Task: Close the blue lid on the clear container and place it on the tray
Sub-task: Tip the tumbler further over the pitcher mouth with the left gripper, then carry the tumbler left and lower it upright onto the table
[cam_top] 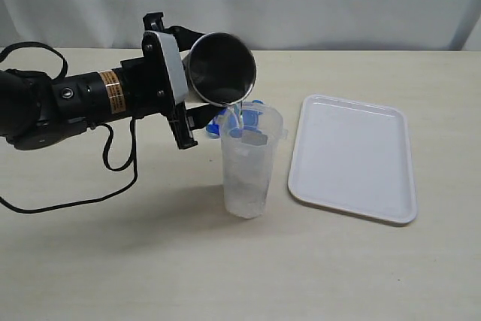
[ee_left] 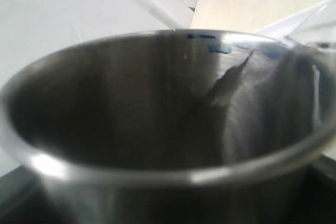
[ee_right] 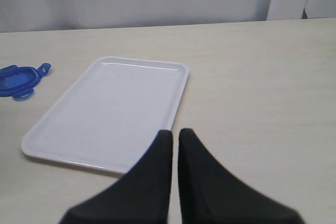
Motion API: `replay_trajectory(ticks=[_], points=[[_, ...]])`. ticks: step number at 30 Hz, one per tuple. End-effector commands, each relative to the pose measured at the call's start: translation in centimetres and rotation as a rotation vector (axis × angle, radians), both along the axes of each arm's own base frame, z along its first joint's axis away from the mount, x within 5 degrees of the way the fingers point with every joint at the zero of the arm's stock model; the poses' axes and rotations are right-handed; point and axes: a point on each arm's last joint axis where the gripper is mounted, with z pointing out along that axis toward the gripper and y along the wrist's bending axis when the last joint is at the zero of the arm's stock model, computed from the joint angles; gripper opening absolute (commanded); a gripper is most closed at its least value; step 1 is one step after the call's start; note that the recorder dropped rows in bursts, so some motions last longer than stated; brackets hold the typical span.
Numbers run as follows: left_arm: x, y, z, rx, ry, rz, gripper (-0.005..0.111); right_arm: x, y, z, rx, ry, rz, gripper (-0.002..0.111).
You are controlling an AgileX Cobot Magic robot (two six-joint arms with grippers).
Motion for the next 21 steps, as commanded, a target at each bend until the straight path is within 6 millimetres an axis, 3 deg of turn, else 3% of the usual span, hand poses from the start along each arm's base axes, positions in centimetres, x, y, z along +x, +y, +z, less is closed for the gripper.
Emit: replay_trajectory(ticks=[1, 8, 16, 21], points=[[0.2, 0.1, 1.1, -0.084, 0.006, 0.046, 0.0, 0.0, 0.0, 0.2, -0.006, -0.021, -0.003, 0.004], [0.6, 0.6, 1.5, -0.302, 0.157, 0.137, 0.0, 0.0, 0.0, 0.2, -0.006, -0.021, -0.003, 0.004], [0.6, 0.6, 1.7, -0.428, 0.241, 0.147, 0.0, 0.0, 0.0, 0.2, -0.006, -0.021, -0.003, 0.004], [1.4, 2.4, 2.0, -0.622, 0.341, 0.256, 0.0, 0.0, 0.0, 0.2, -0.006, -0.021, -0.003, 0.004]])
